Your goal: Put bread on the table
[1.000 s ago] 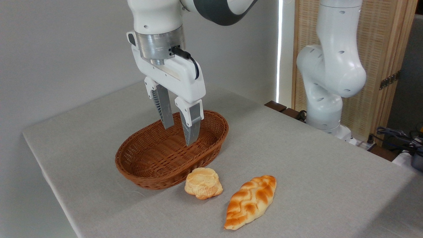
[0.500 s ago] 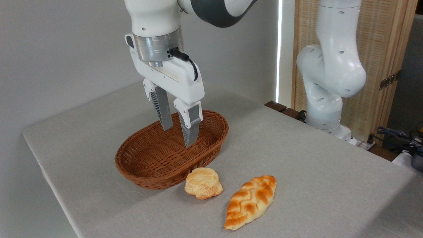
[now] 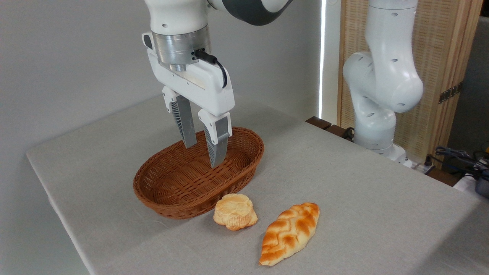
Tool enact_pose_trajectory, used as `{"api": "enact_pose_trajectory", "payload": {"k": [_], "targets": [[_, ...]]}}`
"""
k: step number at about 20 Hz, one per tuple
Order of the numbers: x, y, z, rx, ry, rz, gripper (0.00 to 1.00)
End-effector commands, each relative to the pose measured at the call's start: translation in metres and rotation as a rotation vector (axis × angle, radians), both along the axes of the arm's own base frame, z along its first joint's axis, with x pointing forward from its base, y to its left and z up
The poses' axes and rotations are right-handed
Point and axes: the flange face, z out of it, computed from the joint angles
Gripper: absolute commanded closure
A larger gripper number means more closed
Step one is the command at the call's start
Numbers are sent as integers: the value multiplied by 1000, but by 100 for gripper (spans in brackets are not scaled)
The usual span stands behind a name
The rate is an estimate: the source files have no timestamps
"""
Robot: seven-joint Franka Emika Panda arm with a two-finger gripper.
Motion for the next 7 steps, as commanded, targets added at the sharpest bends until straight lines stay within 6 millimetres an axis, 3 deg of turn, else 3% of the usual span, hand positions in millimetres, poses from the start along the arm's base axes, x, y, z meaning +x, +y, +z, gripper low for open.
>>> {"api": "enact_pose_trajectory", "payload": {"k": [1,7], "targets": [[1,1,5,-1,-4,11,0],[0,0,5,-16,2,12,0]]}}
